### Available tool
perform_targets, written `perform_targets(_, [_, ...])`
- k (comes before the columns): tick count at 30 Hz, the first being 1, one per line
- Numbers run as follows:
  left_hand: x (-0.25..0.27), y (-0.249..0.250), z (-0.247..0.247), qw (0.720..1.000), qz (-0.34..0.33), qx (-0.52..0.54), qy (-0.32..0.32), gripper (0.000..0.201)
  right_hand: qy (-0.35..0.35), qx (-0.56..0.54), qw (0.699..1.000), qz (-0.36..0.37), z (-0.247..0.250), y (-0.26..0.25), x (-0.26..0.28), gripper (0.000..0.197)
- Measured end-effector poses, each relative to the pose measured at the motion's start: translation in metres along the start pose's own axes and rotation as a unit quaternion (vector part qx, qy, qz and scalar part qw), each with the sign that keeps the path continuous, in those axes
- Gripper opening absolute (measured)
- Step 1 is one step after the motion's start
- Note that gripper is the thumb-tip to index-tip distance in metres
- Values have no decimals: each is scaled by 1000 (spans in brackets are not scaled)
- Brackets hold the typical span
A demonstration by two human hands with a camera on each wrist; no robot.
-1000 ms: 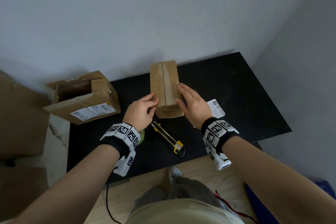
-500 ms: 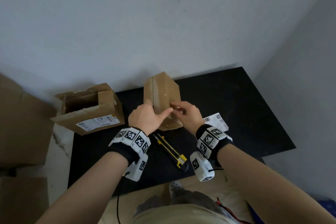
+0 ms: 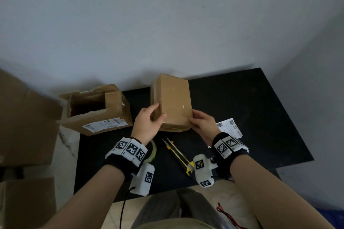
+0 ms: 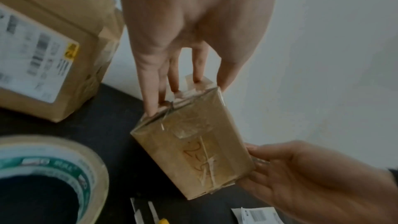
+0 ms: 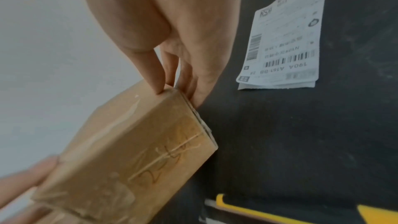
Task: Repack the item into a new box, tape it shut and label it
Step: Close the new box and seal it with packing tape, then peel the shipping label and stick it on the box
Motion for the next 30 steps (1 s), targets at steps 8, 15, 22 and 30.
perform_targets(8, [-26,-12,-23,981,88,139,-101,62,69,101,990,63,13,-18,1,43])
perform_targets(15, [-30,-19,-31,980,91,147,-98,60,135,222,962,89,0,-19,5,61])
perform_targets(22, [-26,-19,-27,988,60,94,-103,60,176,216,957,77,-3,-11,0,57])
perform_targets(30, [6,18,-18,970,-164,-177,-17,49,216,373,899,74,17,-18,41,34])
Point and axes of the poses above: each hand's wrist, its own x-axis away from the middle knuckle, its own z-axis out of the back of the hand, y = z × x, the point moved 1 cm from there along -x, towards the middle knuckle, and after that the axes turned 1 degree about -z, right-handed, at the moved point
